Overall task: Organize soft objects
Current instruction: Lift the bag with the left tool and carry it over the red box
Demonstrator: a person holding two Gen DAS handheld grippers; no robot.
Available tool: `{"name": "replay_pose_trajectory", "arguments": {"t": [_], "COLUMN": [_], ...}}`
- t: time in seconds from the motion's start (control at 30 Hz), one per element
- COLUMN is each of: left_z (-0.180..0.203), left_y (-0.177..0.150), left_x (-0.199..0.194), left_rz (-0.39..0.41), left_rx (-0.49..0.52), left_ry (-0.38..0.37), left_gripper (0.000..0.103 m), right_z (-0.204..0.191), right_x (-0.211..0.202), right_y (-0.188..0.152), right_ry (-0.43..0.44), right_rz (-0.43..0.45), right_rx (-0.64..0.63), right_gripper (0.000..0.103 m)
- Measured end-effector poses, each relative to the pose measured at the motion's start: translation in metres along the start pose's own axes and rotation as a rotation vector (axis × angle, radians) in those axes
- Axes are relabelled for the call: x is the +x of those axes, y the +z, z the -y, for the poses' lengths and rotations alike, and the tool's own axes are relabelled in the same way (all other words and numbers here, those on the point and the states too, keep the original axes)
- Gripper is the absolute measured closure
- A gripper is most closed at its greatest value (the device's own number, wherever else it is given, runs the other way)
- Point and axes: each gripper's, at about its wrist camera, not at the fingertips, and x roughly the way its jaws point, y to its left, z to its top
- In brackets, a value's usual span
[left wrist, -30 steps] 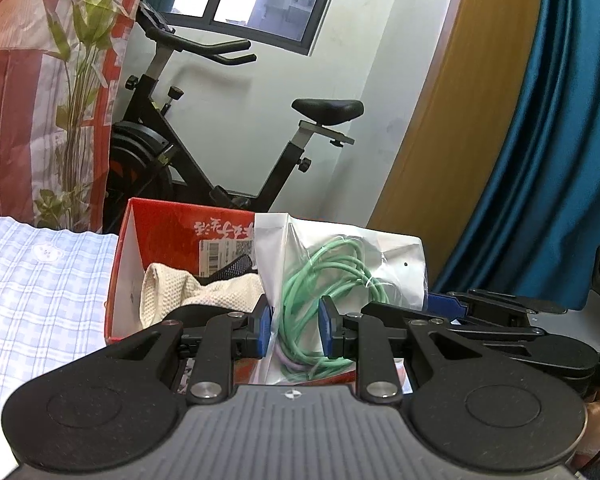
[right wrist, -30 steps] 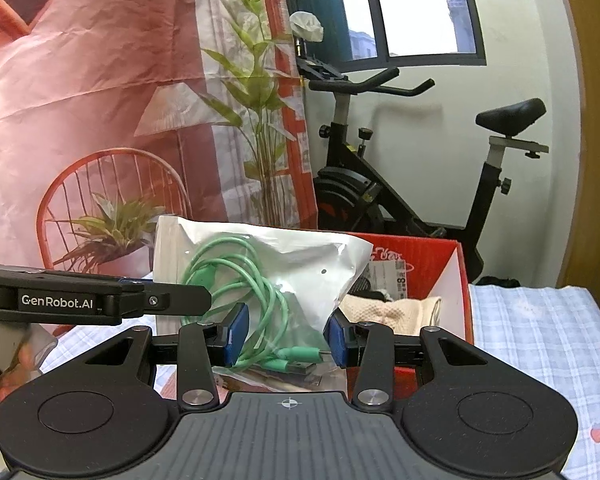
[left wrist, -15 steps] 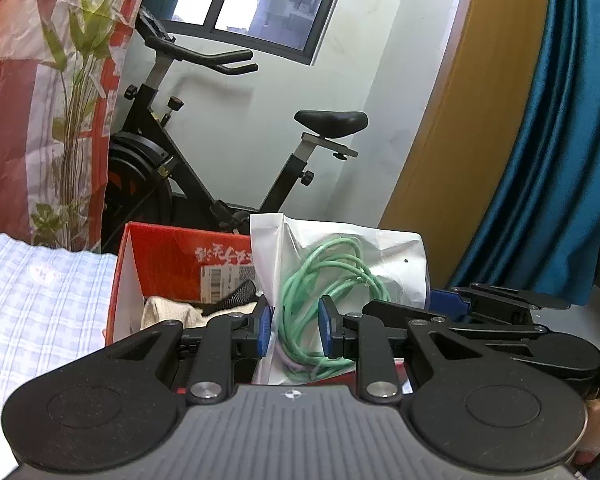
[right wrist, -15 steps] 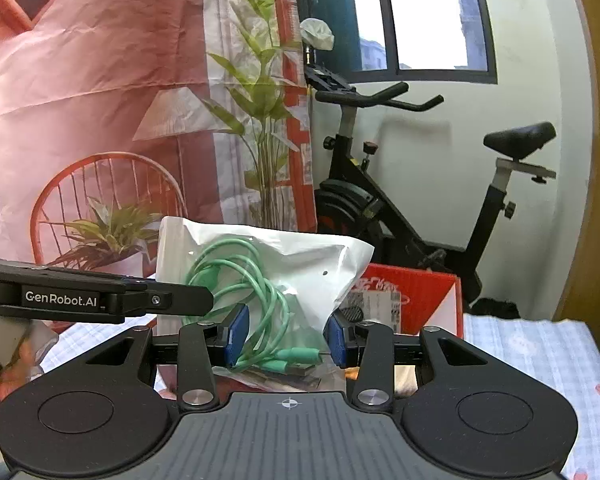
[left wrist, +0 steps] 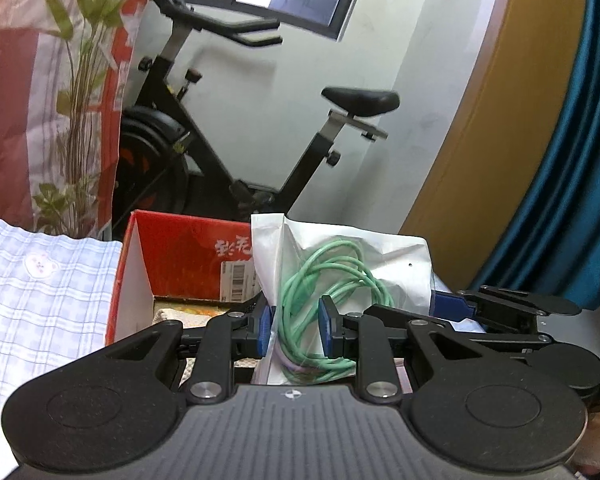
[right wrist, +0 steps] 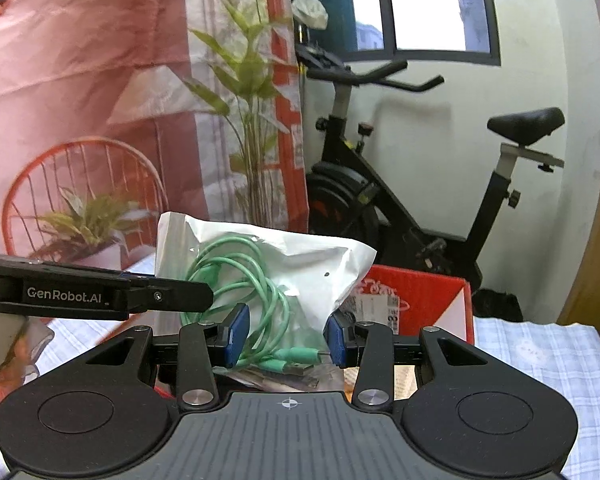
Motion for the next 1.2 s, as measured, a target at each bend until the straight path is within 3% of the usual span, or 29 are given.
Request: {"name": "replay_pose_trajectory", "arguments": {"t": [0.3, 0.53, 0.73, 0.8, 0.9, 0.97, 1.07, 1.1, 1.2], "left_z": [-0.004, -0.008, -0.009, -0.008, -0.006, -0.004, -0.003, -0.002, 0.0], "left_y": [0.011, 0.007, 0.008, 0.008, 0.01, 0.011, 0.012, 0.011, 0.013], "left_x": [0.037, 0.054, 0.05, 0.045, 0.037, 0.032, 0.02, 0.015, 0.0], "left_rz": [-0.034, -0.1, -0.105, -0.101, -0.08, -0.076, -0.065, -0.056, -0.034], "left_rx": [0.04, 0.065, 0.099, 0.111, 0.135, 0.135, 0.14, 0.142, 0.138], "left_ry": [0.03, 0.073, 0.125, 0.139, 0.168, 0.174, 0.189, 0.197, 0.199], "left_gripper": [0.077, 0.077, 0.075, 0.061, 0.048, 0.044, 0.028, 0.02, 0.01], "right_z": [0.019, 0.028, 0.038, 0.038, 0.037, 0.04, 0.042, 0.042, 0.039], "right_x": [0.04, 0.07, 0.084, 0.084, 0.08, 0.073, 0.061, 0.057, 0.043], "right_y": [0.0, -0.007, -0.017, -0.018, -0.019, -0.018, -0.018, -0.018, -0.016], "right_ry": [-0.058, -0.086, -0.128, -0.158, -0.211, -0.219, -0.218, -0.219, -0.214], "right_rz": [-0.034, -0.113, -0.203, -0.206, -0.209, -0.194, -0.181, -0.178, -0.156], "right_rx": [-0.027, -0.024, 0.025, 0.019, -0.004, 0.016, 0.033, 0.029, 0.023], "right_gripper": [0.065, 0.065, 0.064, 0.06, 0.057, 0.057, 0.055, 0.052, 0.043]}}
